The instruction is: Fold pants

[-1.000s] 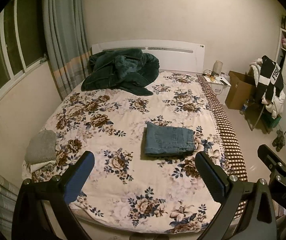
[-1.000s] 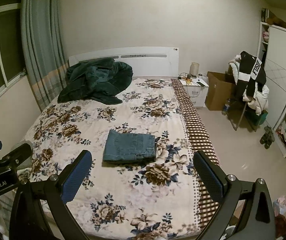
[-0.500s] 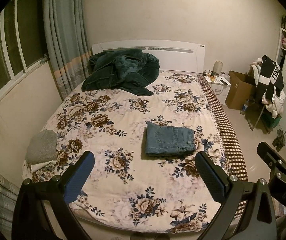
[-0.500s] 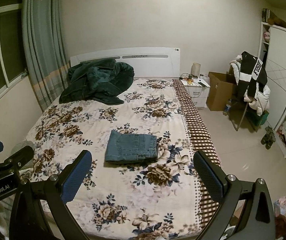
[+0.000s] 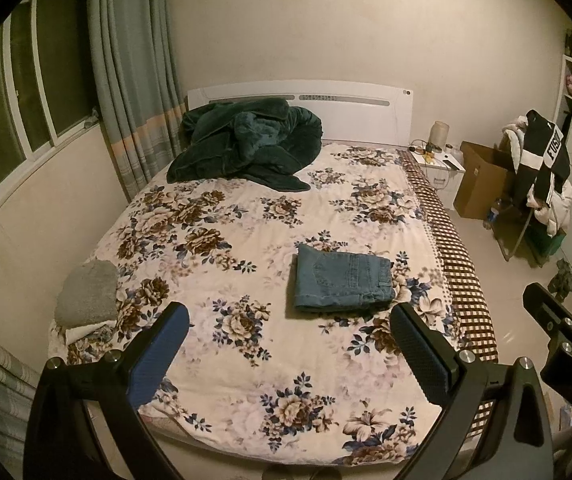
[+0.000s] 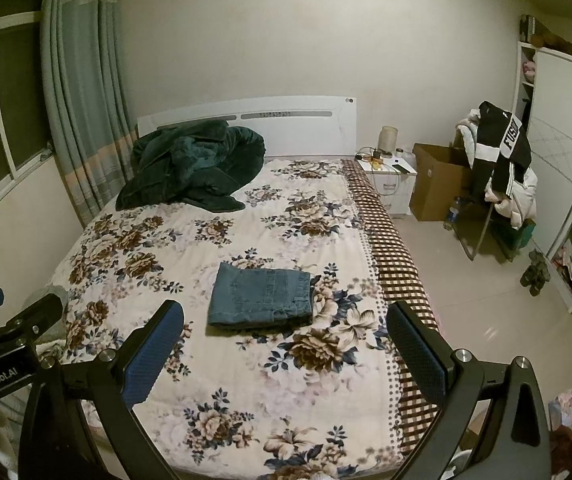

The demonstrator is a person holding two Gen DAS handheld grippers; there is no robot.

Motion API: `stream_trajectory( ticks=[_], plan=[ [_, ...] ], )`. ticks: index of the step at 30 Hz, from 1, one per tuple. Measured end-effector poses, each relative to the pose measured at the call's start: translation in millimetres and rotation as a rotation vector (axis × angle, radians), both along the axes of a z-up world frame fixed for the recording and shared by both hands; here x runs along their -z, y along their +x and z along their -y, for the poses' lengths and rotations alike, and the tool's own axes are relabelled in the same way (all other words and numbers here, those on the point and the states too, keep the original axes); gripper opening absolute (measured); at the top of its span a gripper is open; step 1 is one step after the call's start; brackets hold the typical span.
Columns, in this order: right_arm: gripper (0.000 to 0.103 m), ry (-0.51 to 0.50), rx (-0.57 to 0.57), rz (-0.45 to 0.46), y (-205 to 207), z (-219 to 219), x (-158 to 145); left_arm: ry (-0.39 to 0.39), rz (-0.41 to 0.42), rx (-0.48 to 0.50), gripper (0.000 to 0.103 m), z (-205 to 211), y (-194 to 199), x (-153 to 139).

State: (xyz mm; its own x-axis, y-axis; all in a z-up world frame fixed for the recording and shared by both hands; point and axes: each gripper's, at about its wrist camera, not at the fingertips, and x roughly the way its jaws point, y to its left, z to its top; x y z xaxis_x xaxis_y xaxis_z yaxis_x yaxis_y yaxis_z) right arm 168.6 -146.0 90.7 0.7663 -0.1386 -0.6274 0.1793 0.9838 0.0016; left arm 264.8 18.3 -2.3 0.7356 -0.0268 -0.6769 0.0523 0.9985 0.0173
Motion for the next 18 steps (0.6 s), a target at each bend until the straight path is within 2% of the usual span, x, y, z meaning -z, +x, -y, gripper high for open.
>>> stream_trajectory(
  ticks=[18],
  plan=[
    [0.103, 0.008, 0.02, -0.017, -13.2, 4.4, 7.8, 0.003, -0.016, -0.002, 0.103, -2.3, -10.0, 7.7]
  ],
)
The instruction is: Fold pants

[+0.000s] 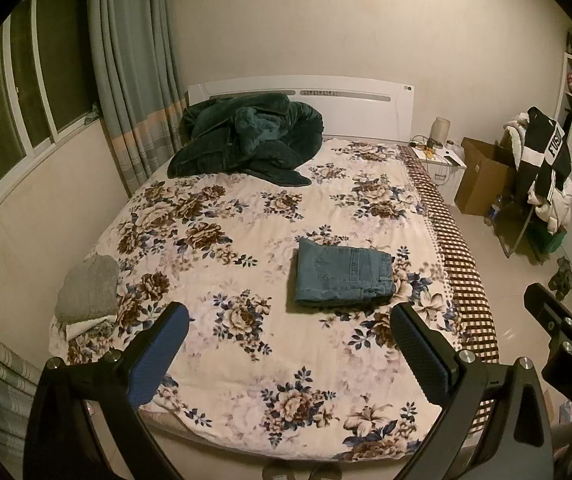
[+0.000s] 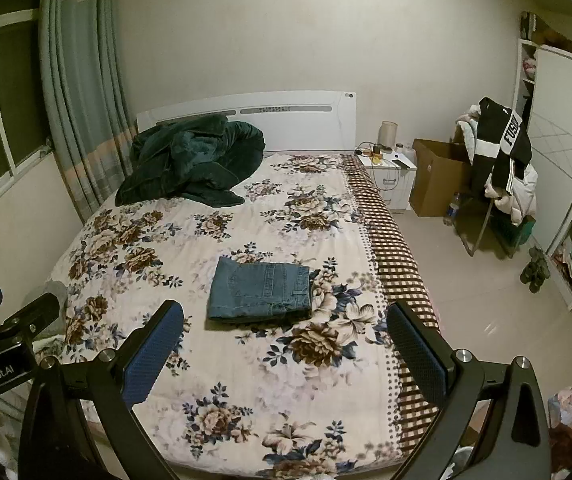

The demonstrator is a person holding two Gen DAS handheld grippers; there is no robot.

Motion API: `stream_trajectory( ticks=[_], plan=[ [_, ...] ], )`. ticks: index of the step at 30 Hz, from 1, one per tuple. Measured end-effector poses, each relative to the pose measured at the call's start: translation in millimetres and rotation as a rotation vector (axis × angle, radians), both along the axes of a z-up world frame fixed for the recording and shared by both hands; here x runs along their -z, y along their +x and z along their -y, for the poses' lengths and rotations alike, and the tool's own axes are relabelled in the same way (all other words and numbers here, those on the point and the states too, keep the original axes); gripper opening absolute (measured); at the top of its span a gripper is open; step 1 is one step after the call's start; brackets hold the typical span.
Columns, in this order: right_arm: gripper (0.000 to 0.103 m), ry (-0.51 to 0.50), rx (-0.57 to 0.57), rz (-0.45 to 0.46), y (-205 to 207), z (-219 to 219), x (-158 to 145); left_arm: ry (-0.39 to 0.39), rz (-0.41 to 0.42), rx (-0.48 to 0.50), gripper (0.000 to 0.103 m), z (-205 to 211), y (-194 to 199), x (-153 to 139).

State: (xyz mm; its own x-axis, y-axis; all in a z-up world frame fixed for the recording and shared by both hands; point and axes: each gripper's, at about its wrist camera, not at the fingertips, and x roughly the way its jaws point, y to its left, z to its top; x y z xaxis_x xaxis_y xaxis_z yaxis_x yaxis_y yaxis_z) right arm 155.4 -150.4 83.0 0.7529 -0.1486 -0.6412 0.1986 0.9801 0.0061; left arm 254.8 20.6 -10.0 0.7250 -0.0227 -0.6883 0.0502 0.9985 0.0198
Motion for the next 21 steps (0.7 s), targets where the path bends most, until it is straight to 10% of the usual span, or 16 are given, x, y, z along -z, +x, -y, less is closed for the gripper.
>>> stream_trajectory(
  ticks=[21],
  plan=[
    [0.103, 0.002, -0.003, 0.001, -1.3, -1.9, 0.8, 0.003, 0.004, -0.001, 0.103, -3.7, -3.1, -0.5]
  ],
)
